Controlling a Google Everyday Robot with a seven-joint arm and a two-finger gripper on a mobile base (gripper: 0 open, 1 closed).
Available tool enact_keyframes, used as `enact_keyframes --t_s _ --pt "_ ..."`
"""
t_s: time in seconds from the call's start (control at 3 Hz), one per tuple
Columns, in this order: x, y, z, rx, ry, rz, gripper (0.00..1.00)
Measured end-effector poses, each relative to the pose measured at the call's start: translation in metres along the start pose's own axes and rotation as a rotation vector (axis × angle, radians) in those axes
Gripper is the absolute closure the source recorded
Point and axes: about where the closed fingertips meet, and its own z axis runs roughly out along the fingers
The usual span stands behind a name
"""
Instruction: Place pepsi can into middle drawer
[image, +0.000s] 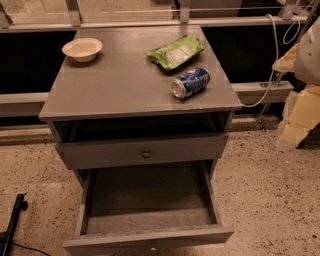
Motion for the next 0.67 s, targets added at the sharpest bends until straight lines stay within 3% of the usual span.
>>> enact_keyframes --t_s 0.33,0.67 --pt "0.0 0.0 0.0 0.0 0.0 0.0 0.0" --pt "-0.021 -0.008 0.007 0.0 -0.02 -0.052 0.0"
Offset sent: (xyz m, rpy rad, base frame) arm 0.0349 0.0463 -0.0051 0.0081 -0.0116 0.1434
